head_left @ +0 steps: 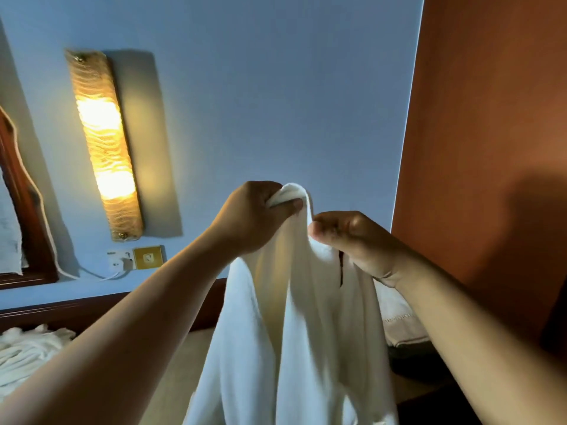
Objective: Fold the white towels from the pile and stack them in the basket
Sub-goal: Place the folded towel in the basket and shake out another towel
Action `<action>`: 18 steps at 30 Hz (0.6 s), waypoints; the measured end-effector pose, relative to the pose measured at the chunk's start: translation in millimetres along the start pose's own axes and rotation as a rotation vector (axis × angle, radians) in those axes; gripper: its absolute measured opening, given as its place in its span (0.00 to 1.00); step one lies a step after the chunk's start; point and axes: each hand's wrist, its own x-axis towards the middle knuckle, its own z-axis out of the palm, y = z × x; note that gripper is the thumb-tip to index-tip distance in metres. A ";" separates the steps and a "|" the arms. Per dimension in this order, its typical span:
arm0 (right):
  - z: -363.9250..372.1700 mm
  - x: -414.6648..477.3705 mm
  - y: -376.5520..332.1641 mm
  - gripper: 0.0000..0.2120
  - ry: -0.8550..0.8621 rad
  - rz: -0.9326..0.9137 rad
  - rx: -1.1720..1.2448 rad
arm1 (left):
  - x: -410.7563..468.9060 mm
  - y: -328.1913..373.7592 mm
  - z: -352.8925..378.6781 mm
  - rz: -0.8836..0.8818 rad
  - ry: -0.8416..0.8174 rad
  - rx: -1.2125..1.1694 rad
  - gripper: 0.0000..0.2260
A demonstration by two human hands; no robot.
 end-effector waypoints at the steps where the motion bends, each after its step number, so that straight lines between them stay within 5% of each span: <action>1: -0.8 1.3 2.6 0.22 0.051 0.018 -0.043 | 0.0 -0.9 1.1 -0.004 0.016 0.004 0.19; 8: -36.4 -0.4 -15.1 0.16 0.537 -0.056 0.202 | -14.7 -17.0 10.0 -0.152 0.064 0.013 0.14; 10: -38.8 0.4 -21.2 0.16 0.496 -0.054 0.031 | -14.9 -10.8 10.5 -0.143 0.052 0.020 0.12; 14: -7.1 -7.9 -15.6 0.30 0.142 0.091 -0.381 | -4.9 14.3 13.7 -0.083 0.049 0.053 0.11; 18: -1.7 -9.1 -5.7 0.20 0.353 -0.050 -0.544 | 2.3 24.8 12.1 -0.024 0.059 0.022 0.11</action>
